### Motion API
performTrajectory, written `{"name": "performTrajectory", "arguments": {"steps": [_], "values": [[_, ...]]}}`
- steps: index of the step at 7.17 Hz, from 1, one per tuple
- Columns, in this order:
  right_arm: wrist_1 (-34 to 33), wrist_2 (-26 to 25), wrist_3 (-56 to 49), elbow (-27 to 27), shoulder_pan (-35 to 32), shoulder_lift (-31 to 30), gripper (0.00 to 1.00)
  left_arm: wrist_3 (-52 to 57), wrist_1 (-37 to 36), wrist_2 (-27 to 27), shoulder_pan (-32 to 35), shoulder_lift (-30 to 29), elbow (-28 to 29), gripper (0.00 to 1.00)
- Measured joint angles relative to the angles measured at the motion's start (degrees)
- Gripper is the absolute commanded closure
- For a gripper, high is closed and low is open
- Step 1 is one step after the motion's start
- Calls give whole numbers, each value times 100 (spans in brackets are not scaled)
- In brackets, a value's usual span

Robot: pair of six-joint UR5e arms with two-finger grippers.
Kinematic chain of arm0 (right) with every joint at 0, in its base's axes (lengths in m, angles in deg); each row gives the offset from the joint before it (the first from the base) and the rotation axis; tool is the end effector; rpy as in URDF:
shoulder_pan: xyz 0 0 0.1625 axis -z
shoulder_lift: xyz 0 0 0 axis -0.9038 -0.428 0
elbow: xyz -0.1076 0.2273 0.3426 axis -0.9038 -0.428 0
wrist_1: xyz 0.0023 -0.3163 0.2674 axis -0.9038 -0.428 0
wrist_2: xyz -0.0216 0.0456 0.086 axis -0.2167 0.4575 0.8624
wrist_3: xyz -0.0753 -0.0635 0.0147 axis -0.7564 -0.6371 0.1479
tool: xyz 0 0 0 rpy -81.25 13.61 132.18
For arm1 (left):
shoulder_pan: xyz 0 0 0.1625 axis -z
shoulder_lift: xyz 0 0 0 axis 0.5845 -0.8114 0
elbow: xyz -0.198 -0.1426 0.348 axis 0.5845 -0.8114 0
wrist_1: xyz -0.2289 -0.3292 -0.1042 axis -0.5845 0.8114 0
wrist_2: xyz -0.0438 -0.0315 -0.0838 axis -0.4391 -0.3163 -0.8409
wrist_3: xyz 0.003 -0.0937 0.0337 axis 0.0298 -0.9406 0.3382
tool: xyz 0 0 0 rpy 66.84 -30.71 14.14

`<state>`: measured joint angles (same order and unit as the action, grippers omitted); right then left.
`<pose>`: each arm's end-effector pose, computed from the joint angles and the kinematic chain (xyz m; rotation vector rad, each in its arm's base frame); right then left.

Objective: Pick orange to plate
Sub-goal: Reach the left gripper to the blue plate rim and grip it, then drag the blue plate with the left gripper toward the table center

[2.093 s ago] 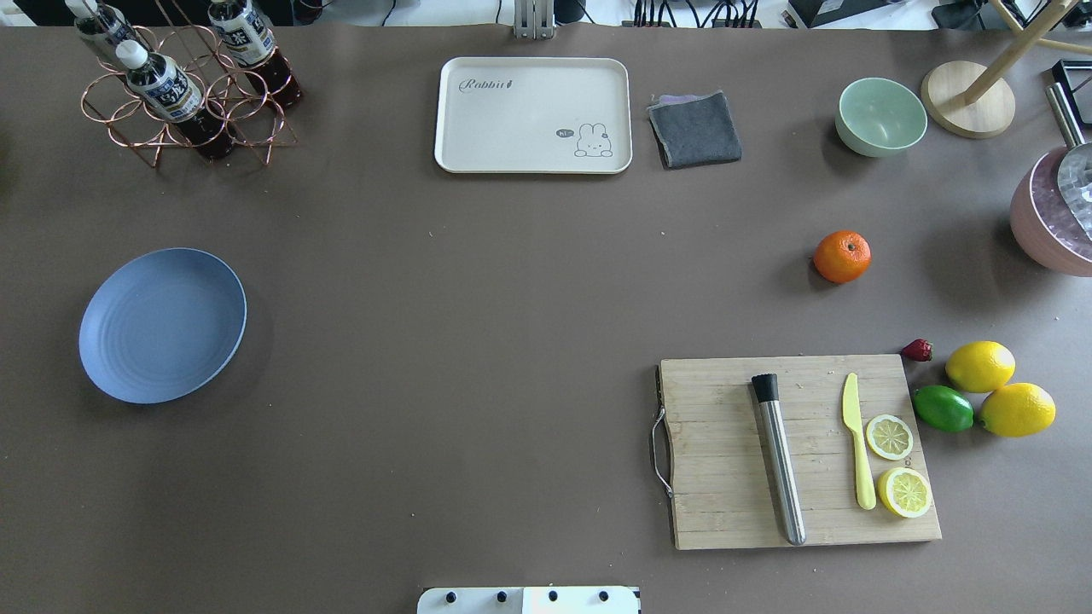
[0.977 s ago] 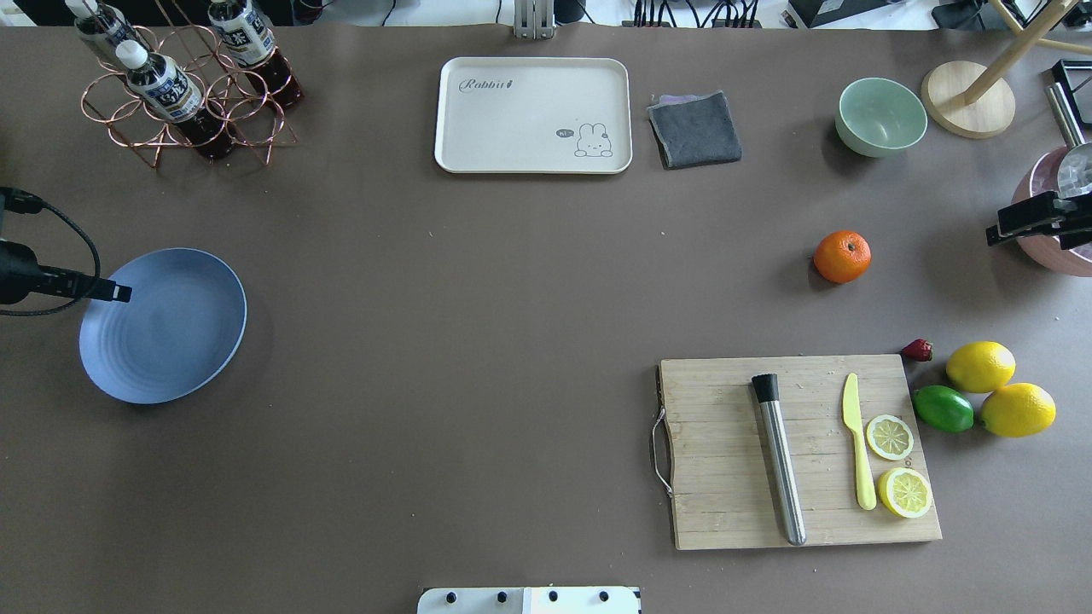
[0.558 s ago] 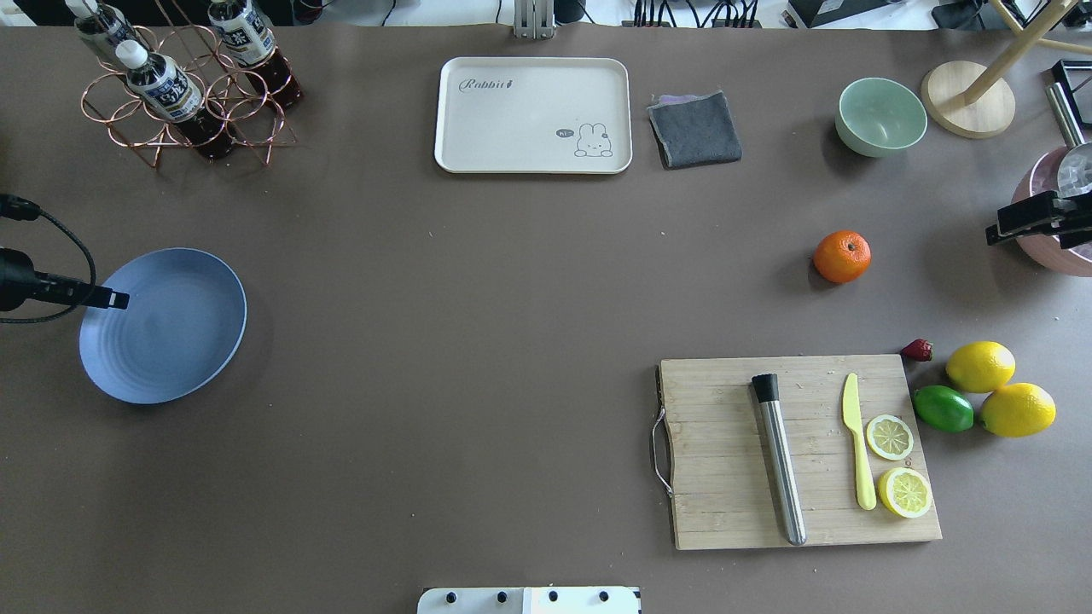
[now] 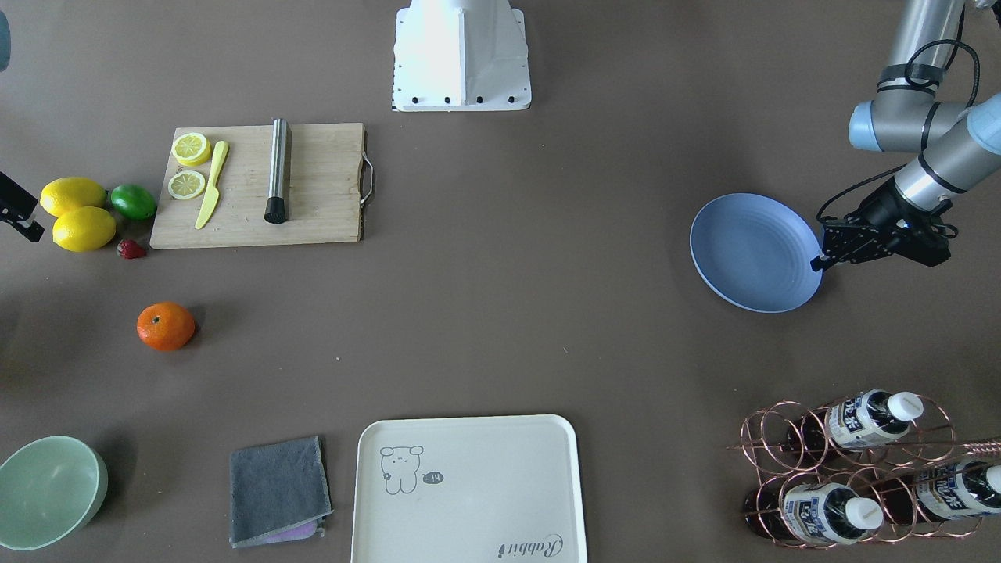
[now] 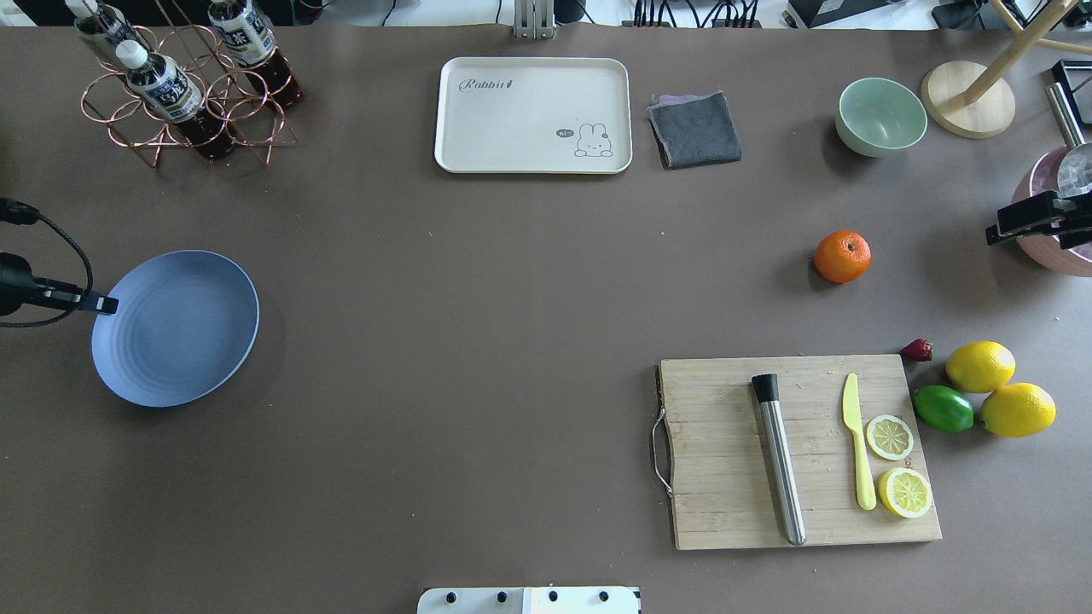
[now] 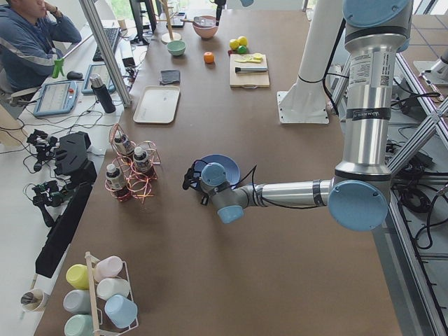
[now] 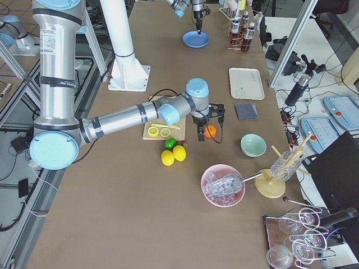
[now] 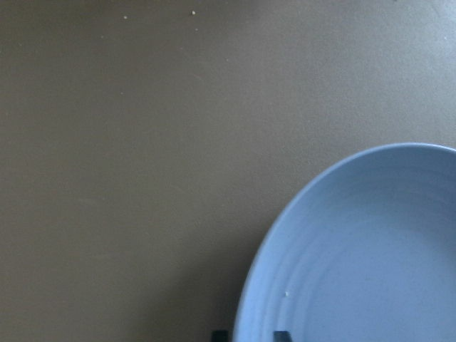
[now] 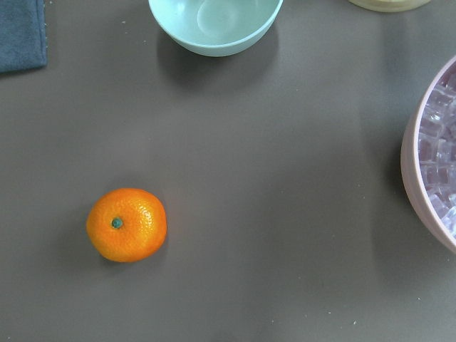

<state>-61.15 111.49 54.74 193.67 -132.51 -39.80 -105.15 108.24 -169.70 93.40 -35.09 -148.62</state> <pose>-0.1132 -0.4671 0.4838 0.1452 -0.8438 0.0850 0.2122 -0.4615 0.6291 0.2929 1.0819 0.1350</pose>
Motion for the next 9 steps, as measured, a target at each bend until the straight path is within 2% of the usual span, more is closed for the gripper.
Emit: {"name": "performTrajectory", "arguments": {"steps": [2,4,5,6,7,9], "values": [[0,1,0,1,0,0,0,-712,-13,-533,228,-107,-337,100],[0,1,0,6,0,0,0,-2580,-1,-617,137,-514,-1005,100],[0,-1,-2,11,0,0,0,-3124,-13,-430,-126,-765,-1193,100],[0,-7,-6,16,0,0,0,-3413,-163,-8,-516,-1049,-1293,100],[0,-15,-8,16,0,0,0,-3551,-570,465,-896,-1367,-1365,100],[4,-18,-9,15,3,0,0,-3616,-1879,1473,-1728,-2086,-1530,100]]}}
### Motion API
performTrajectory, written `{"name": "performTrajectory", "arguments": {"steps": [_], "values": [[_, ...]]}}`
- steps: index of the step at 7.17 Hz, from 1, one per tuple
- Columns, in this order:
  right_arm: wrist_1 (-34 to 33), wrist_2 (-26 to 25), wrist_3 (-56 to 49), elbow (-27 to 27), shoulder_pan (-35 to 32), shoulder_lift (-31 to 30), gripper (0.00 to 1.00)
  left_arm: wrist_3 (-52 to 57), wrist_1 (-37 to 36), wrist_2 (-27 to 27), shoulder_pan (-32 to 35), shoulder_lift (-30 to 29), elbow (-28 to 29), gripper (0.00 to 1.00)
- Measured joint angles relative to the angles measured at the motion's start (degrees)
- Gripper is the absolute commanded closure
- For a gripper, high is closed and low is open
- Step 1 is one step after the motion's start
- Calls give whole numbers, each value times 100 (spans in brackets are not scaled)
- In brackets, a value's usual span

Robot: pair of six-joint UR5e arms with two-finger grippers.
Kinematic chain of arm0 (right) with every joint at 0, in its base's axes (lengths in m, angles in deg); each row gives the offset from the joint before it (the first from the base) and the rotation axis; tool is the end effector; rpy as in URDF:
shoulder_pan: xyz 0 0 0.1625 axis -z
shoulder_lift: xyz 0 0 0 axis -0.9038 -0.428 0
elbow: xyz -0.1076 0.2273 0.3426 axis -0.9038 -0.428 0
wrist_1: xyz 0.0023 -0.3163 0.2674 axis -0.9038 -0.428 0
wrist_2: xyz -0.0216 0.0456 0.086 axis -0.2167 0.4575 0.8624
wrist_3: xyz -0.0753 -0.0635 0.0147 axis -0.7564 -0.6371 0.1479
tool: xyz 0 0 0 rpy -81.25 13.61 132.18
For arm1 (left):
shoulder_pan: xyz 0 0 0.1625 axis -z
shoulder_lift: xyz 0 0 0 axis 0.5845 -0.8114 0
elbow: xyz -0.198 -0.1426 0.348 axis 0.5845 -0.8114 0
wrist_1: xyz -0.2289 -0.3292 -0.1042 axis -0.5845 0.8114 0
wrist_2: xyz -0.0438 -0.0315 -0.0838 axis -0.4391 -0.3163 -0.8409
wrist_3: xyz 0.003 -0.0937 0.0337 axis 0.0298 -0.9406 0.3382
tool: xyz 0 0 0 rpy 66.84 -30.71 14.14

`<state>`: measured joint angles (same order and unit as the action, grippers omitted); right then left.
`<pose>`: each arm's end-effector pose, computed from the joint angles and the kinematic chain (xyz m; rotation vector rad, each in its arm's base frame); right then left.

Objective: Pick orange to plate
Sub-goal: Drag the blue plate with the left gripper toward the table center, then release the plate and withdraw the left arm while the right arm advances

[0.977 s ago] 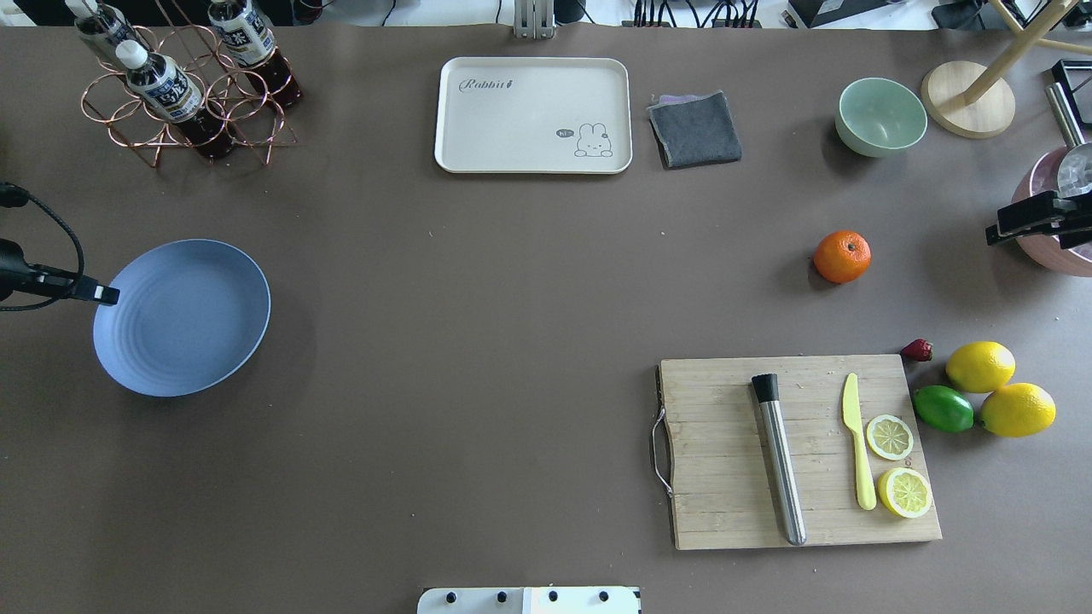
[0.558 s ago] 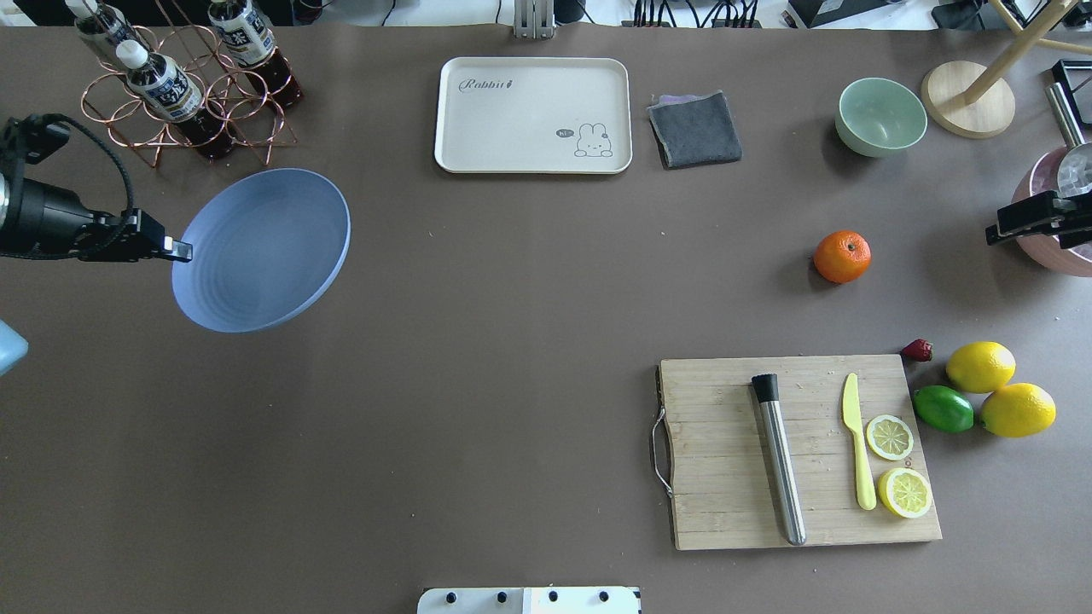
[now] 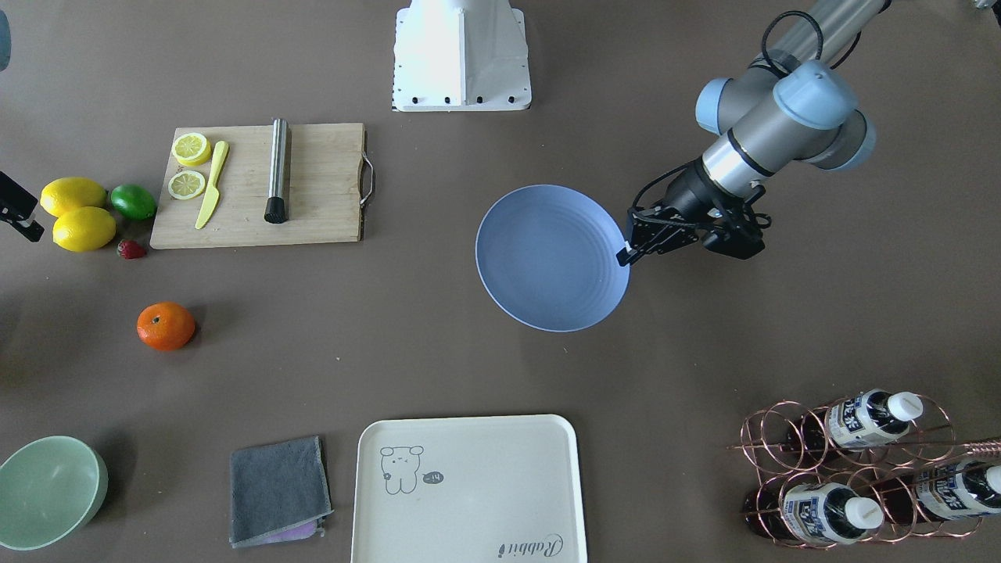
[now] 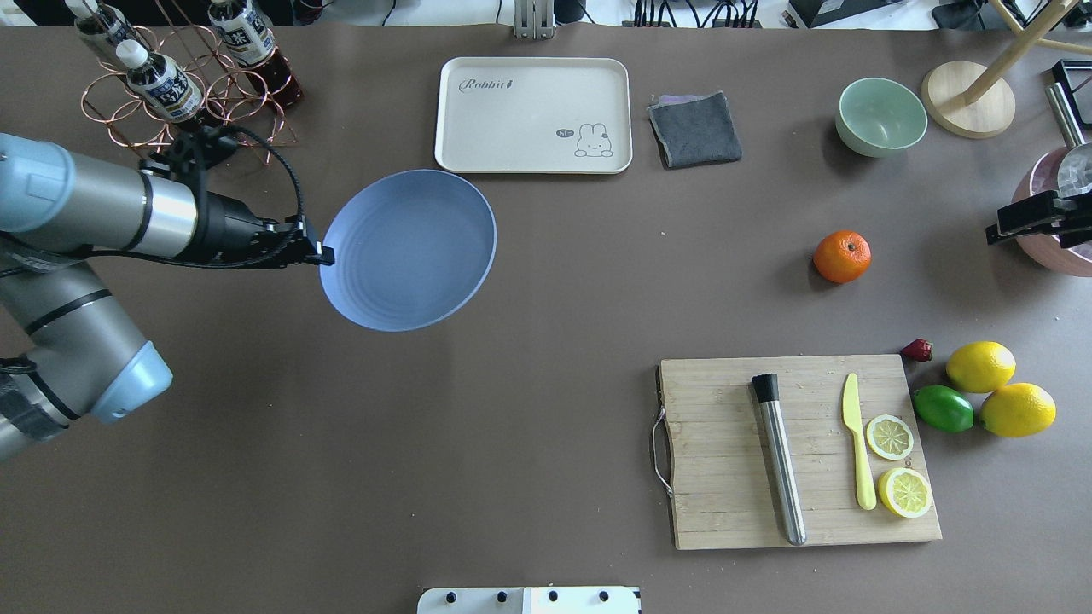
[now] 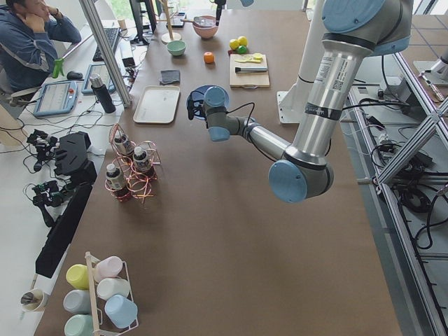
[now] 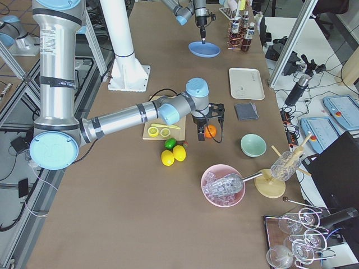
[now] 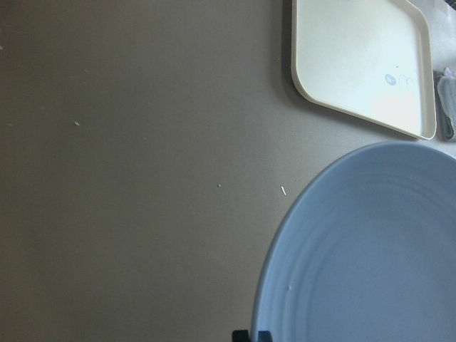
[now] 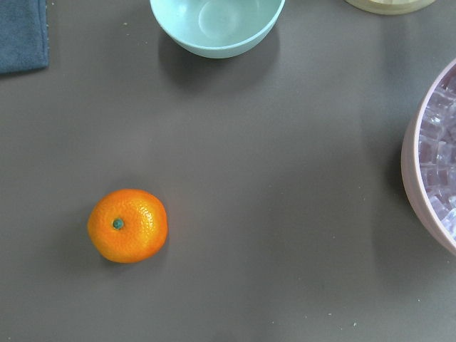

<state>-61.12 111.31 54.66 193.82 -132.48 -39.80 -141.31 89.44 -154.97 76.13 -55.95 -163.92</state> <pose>-0.1131 -0.4669 0.4825 0.1500 -0.8426 0.0831 0.4180 -0.4723 0.3298 0.1465 1.2853 -0.1922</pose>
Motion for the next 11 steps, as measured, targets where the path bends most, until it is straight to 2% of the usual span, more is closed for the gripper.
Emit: {"name": "performTrajectory", "arguments": {"steps": [2,5,6,9,10,11], "values": [[-3,0,0,-4,4,6,0,-5,-812,798,-691,-563,38,100],[-4,-5,0,-11,19,43,0,15,-1025,1262,-989,-948,423,100],[-4,-8,0,-15,21,62,0,26,-1024,1298,-999,-978,466,3],[-8,-63,-40,-23,56,174,0,273,-1021,1442,-923,-921,413,2],[-33,-100,-48,-64,101,305,0,592,-1041,1068,-605,-838,332,2],[-69,-135,-48,-179,168,510,0,1097,-1067,321,-39,-680,271,2]]}}
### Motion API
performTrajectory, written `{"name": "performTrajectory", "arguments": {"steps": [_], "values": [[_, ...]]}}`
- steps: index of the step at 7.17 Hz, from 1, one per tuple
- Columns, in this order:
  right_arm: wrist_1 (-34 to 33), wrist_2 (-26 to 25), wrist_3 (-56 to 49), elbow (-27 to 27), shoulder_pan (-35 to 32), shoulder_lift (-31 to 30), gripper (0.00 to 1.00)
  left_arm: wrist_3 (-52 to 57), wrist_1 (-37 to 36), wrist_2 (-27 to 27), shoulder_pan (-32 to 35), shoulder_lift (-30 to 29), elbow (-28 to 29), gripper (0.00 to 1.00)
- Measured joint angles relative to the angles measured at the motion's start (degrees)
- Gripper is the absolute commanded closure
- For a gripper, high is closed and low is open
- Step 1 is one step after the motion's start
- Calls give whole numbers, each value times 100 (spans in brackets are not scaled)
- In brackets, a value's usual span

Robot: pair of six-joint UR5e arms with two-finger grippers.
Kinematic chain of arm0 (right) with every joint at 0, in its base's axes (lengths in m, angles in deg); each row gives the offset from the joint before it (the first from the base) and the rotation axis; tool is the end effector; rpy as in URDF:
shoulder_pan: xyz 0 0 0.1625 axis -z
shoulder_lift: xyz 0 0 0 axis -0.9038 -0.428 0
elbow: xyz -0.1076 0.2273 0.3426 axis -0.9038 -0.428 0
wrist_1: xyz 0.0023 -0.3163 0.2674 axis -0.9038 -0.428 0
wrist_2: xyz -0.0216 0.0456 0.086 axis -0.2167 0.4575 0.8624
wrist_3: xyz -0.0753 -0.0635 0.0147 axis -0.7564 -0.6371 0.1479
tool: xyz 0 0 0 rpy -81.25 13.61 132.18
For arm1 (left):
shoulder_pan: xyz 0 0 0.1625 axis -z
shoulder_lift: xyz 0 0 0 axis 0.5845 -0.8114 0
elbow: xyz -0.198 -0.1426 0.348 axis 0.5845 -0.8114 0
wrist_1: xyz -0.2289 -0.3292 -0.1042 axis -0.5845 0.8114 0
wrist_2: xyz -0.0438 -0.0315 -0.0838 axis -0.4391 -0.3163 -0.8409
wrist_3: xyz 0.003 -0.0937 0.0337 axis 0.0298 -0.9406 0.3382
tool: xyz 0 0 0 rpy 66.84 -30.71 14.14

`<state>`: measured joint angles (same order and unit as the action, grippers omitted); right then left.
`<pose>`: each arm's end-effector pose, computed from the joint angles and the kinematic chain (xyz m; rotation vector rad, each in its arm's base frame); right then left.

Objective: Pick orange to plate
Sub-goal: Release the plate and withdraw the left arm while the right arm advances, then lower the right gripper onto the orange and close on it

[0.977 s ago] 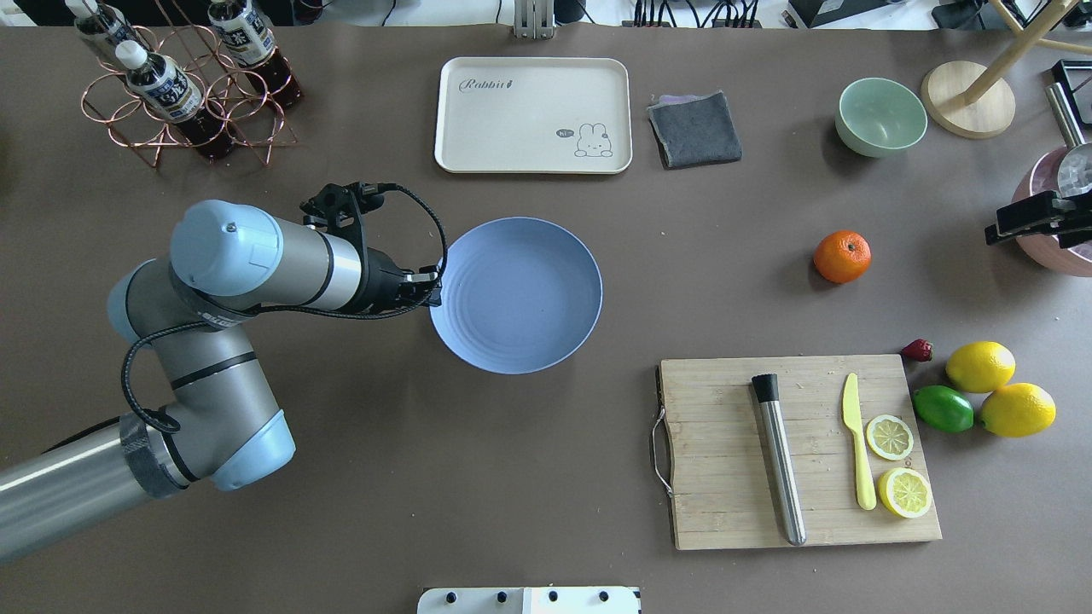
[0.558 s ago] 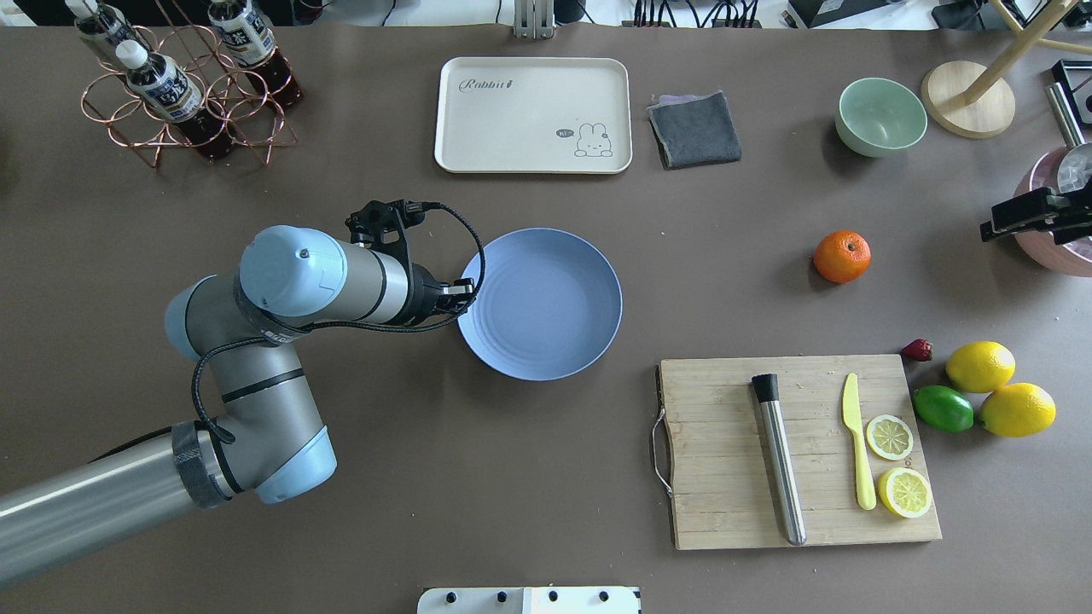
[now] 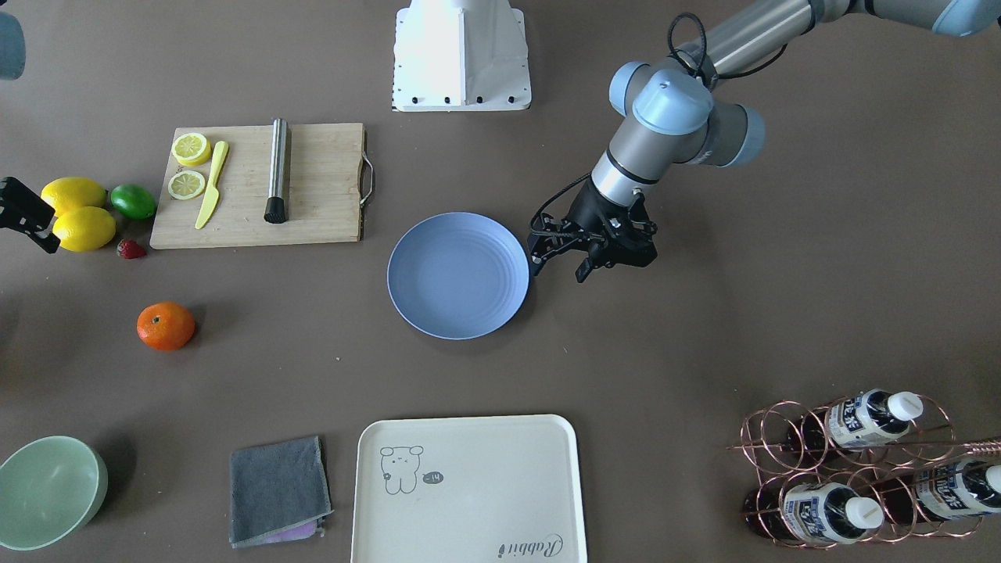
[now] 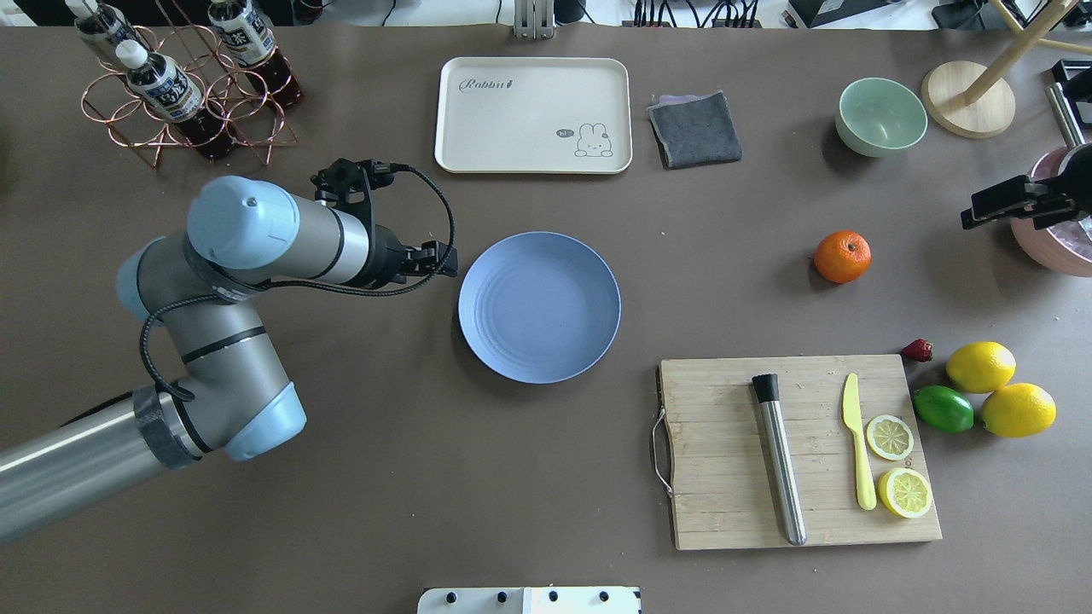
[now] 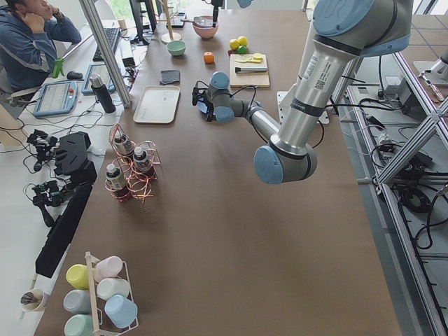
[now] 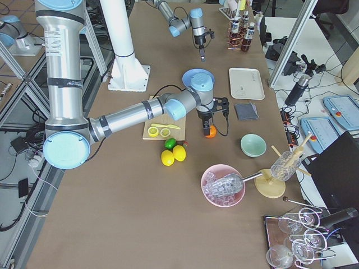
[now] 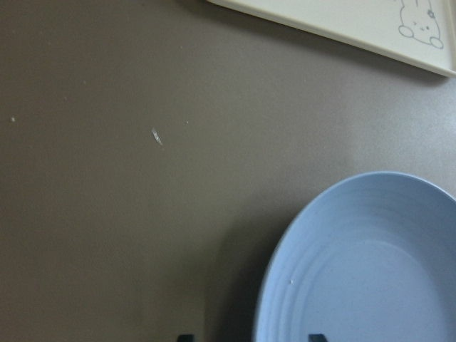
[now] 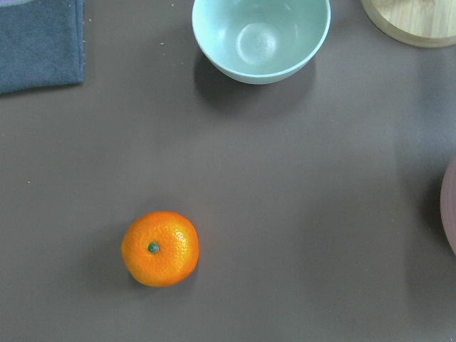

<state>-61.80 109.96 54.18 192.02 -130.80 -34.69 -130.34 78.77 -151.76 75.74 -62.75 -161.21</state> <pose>-0.1380 -0.4933 0.4571 0.1936 -0.8453 0.0393 0.4506 -0.5006 0.2986 0.2448 1.1541 -0.0895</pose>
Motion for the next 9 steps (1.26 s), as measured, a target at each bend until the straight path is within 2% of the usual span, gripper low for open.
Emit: {"name": "performTrajectory", "arguments": {"steps": [2,3,4,5,7,8,9], "values": [[-26,-49,26,-347,174,424,0,1299,-100,-1508,1349,569,-134,2],[-28,-70,40,-497,257,571,0,2303,-166,-2194,2129,999,-143,2],[-27,-99,49,-611,330,677,0,3295,-229,-2572,2804,1456,-108,2],[-54,-121,58,-740,378,807,0,4269,-489,-2765,3425,1940,-63,2],[-353,-175,71,-974,475,1165,0,5565,-2007,-3235,4581,2485,-36,2],[-442,-235,163,-1087,567,1289,0,6473,-2407,-3206,4968,2624,-24,2],[-450,-338,378,-1225,720,1383,0,7180,-2774,-2909,5119,2704,-19,2]]}}
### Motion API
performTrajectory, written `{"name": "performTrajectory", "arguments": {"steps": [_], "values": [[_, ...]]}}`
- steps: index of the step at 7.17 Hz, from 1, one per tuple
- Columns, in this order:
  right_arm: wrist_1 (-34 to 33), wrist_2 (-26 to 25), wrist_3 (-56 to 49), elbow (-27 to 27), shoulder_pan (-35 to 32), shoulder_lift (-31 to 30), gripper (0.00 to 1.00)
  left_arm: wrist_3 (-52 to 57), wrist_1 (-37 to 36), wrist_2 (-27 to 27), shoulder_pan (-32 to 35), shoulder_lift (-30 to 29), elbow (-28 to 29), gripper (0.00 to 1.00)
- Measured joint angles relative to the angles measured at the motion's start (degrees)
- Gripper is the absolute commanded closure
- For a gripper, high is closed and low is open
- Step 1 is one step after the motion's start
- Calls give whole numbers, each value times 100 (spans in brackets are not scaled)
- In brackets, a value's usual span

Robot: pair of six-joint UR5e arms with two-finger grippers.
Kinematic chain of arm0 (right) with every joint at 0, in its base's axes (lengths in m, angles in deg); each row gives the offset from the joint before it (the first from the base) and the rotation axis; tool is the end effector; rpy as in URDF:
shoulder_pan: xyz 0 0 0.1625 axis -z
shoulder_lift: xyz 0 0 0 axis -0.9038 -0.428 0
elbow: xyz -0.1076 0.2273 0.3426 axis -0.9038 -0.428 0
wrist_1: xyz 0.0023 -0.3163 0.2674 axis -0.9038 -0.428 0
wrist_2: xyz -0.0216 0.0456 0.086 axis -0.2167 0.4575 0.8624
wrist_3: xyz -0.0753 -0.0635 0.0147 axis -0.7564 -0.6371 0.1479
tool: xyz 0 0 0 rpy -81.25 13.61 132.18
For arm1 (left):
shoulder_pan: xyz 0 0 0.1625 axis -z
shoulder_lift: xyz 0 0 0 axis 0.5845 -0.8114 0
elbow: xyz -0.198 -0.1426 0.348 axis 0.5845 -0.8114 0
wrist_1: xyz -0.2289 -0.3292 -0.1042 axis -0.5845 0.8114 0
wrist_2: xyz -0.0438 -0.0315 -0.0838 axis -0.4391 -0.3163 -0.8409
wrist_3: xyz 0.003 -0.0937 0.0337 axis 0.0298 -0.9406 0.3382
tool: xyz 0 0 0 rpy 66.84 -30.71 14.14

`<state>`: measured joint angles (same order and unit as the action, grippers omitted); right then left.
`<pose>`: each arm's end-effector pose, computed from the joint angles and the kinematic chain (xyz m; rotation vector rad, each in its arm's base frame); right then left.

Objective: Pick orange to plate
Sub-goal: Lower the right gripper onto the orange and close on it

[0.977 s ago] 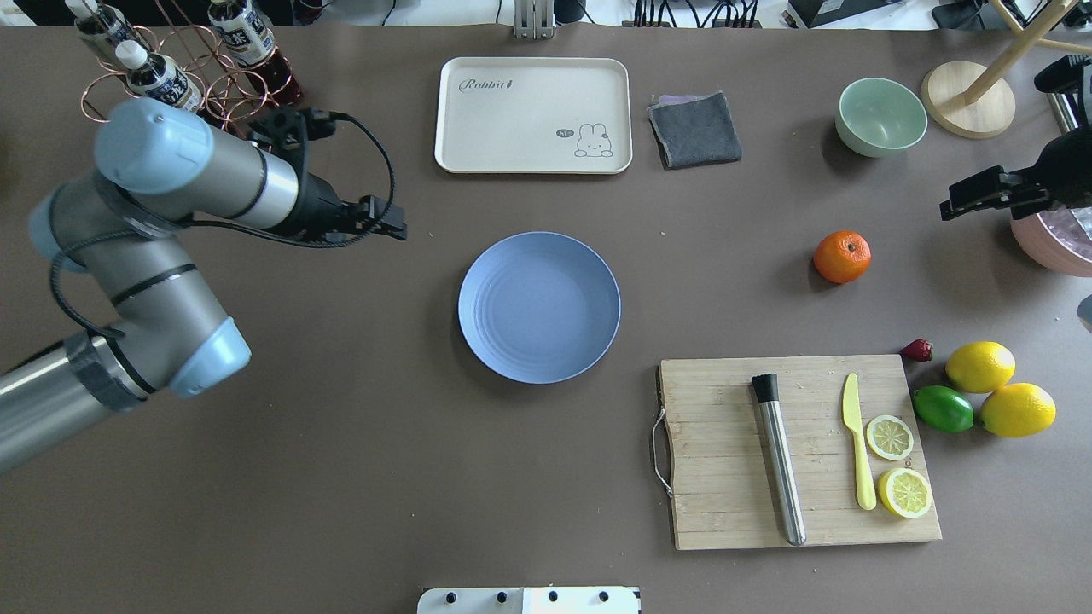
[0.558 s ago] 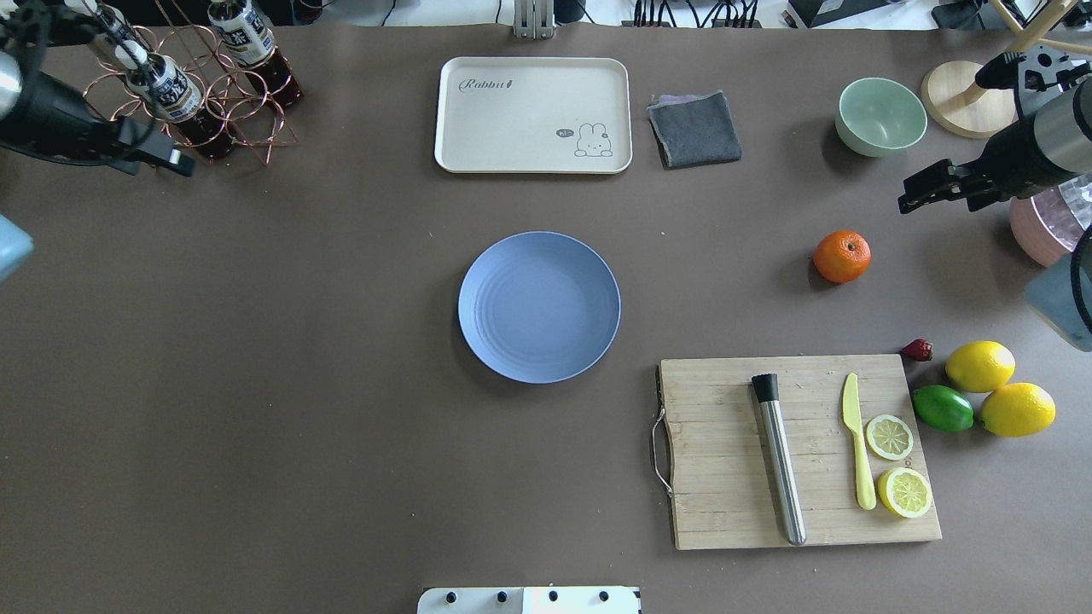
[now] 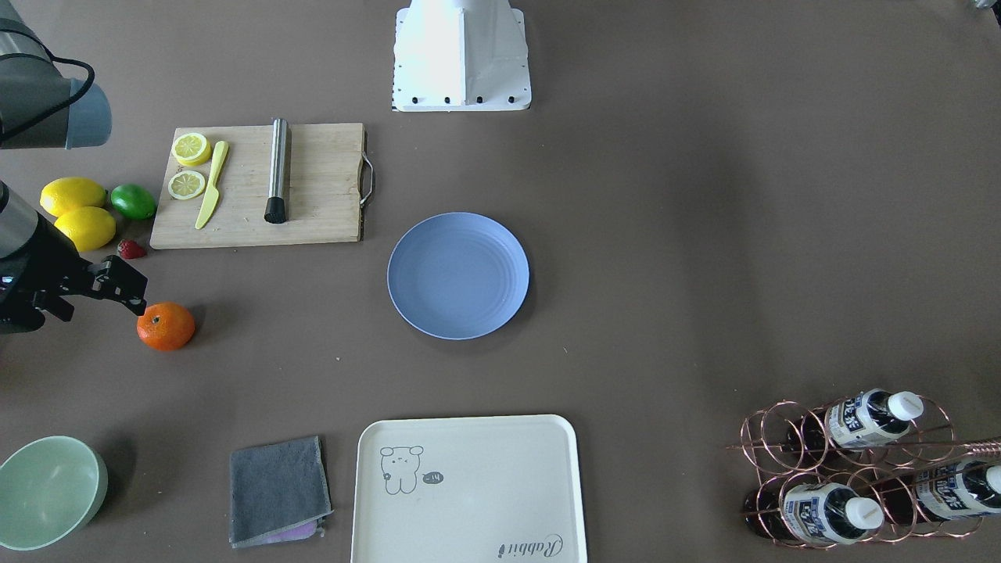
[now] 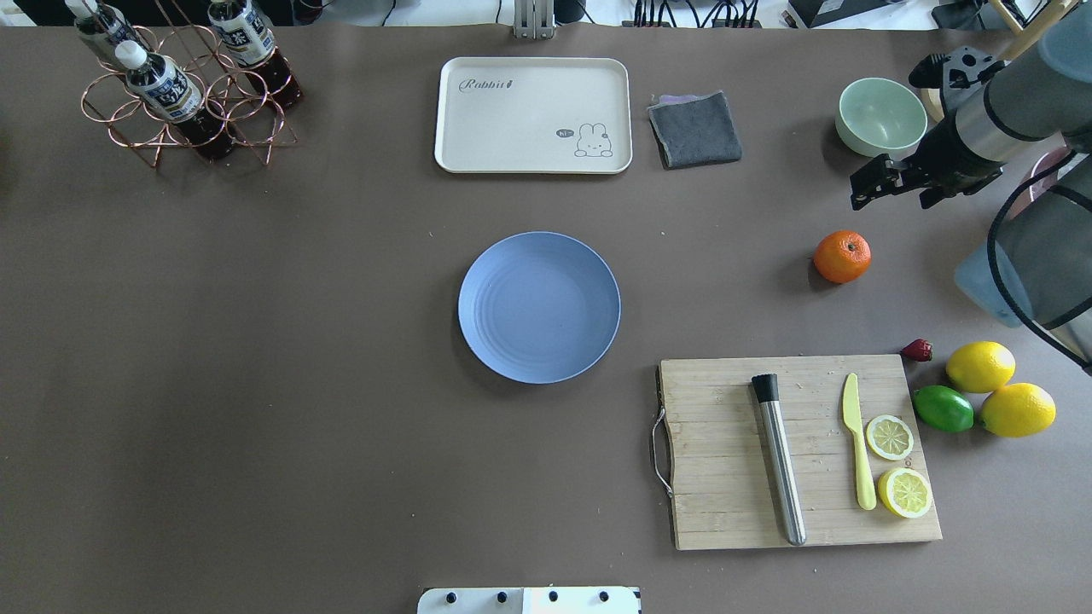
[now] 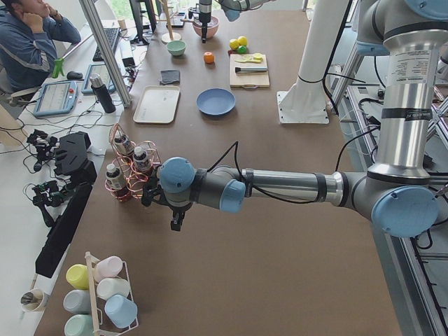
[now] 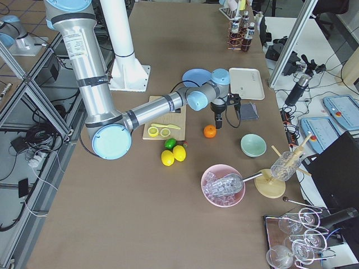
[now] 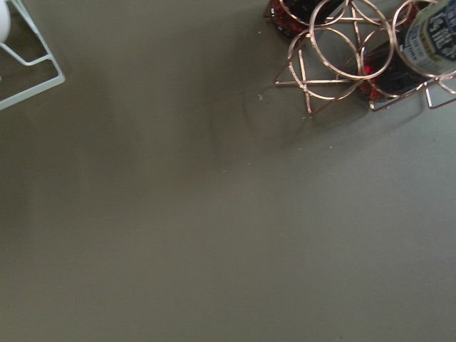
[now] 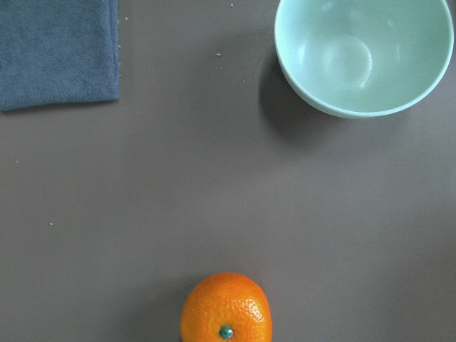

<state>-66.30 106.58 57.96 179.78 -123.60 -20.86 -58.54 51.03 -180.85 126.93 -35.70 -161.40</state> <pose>-0.2455 -0.5591 0.4411 0.1078 -0.7902 0.0187 -0.0648 -0.5052 0.6170 0.1940 0.9042 0.0839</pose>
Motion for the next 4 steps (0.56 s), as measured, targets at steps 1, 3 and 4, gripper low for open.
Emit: {"name": "performTrajectory", "arguments": {"steps": [1,3,4], "values": [[4,-168,165,-142,171,85,0,307,-278,478,28,15,-10,2],[282,-409,439,-474,493,162,0,448,-465,968,27,30,-28,2],[717,-520,547,-787,615,171,0,458,-482,1010,25,36,-36,2]]}}
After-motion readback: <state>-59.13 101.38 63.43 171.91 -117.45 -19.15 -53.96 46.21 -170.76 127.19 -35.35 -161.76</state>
